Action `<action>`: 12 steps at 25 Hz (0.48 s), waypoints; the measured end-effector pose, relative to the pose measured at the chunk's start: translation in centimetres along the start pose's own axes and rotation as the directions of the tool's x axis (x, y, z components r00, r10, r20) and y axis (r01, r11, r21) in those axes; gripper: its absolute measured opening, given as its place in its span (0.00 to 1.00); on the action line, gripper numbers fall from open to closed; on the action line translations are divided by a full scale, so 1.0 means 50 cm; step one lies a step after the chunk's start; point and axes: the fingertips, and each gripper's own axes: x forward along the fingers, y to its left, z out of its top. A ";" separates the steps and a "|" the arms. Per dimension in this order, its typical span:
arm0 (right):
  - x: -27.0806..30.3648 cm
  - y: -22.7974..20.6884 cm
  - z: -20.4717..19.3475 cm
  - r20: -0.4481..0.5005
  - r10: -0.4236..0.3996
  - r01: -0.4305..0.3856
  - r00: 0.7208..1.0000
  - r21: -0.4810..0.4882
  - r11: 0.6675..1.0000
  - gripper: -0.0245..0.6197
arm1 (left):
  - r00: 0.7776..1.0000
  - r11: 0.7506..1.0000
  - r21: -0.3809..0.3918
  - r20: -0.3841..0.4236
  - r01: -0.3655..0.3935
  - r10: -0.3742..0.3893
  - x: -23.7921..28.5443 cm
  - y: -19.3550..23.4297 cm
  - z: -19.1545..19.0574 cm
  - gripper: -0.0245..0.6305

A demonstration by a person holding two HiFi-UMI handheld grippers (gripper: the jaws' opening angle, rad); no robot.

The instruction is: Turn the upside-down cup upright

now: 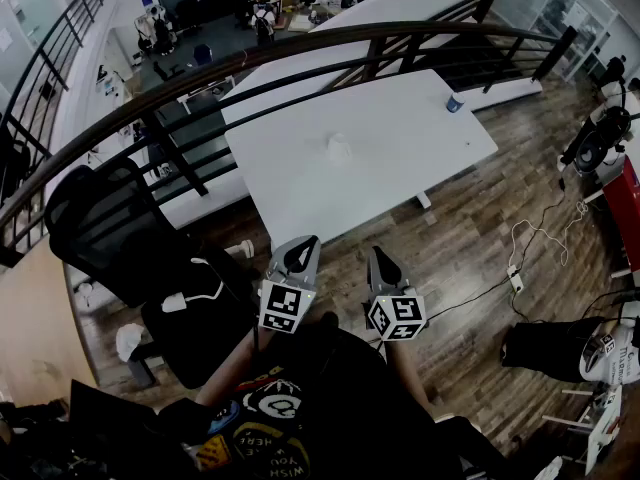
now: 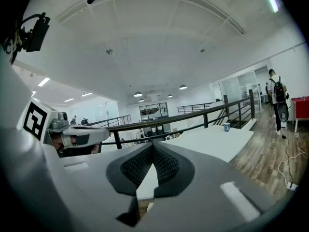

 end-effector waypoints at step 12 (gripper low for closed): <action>0.042 0.045 -0.019 -0.027 0.025 -0.026 0.999 -0.022 0.999 0.04 | 1.000 1.000 -0.012 -0.002 -0.013 0.013 -0.013 0.050 -0.017 0.04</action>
